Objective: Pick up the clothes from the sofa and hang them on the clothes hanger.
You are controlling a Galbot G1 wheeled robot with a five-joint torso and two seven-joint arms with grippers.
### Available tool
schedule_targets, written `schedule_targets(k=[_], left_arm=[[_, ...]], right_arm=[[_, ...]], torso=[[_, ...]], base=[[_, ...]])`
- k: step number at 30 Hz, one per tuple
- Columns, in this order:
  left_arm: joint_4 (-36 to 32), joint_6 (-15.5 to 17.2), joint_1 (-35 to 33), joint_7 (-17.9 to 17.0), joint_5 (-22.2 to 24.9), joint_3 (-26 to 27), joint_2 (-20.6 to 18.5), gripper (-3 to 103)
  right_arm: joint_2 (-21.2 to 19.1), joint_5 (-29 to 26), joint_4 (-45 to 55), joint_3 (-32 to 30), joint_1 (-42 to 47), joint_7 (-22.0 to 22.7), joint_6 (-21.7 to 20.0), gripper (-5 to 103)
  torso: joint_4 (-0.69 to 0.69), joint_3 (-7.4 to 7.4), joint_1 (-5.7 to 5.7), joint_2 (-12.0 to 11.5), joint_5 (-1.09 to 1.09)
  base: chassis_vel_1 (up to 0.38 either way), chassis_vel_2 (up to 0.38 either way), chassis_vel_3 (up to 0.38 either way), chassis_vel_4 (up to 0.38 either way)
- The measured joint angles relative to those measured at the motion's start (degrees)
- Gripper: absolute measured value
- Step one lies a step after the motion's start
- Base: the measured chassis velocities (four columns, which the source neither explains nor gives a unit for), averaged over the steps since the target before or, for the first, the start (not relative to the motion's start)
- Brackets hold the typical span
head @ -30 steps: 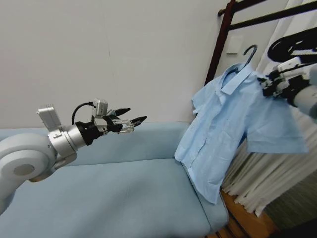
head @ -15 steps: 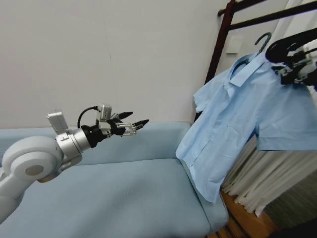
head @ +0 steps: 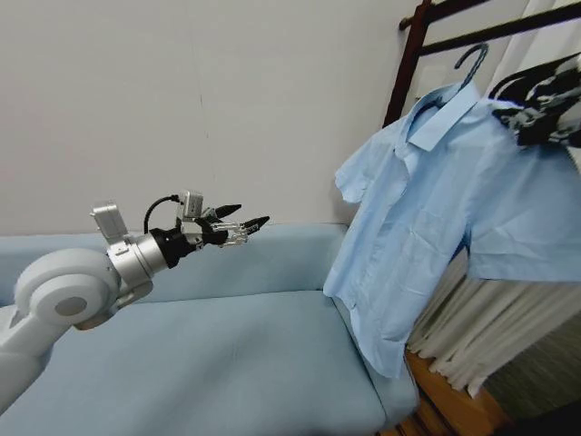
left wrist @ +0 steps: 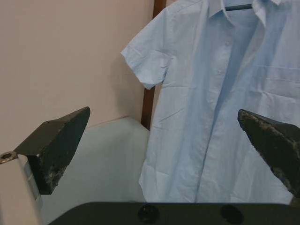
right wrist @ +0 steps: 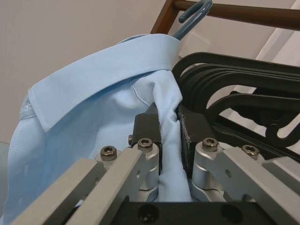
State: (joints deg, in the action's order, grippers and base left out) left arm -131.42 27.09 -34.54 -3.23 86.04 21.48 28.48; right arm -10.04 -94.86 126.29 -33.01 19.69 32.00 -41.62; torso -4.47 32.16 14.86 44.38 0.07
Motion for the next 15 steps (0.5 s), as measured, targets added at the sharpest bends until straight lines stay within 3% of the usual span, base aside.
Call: schedule_targets(k=[8,15], left_arm=[[-2.2,-0.6,-11.5,-0.6,-4.8,5.7,2.1,100],[-2.5,-0.6,-14.8,-0.5,-6.0,7.7,3.5,100]], right_arm=[[1.8,2.0,-1.3,0.3,1.1,-1.8,3.3,9],[2.3,3.9,-2.5,0.5,1.2,-2.9,3.1,9]], torso=[[0.03,0.0,0.0,0.0,0.01],[0.01,0.0,0.0,0.0,0.01]], base=[[0.0,0.0,0.0,0.0],[0.0,0.0,0.0,0.0]])
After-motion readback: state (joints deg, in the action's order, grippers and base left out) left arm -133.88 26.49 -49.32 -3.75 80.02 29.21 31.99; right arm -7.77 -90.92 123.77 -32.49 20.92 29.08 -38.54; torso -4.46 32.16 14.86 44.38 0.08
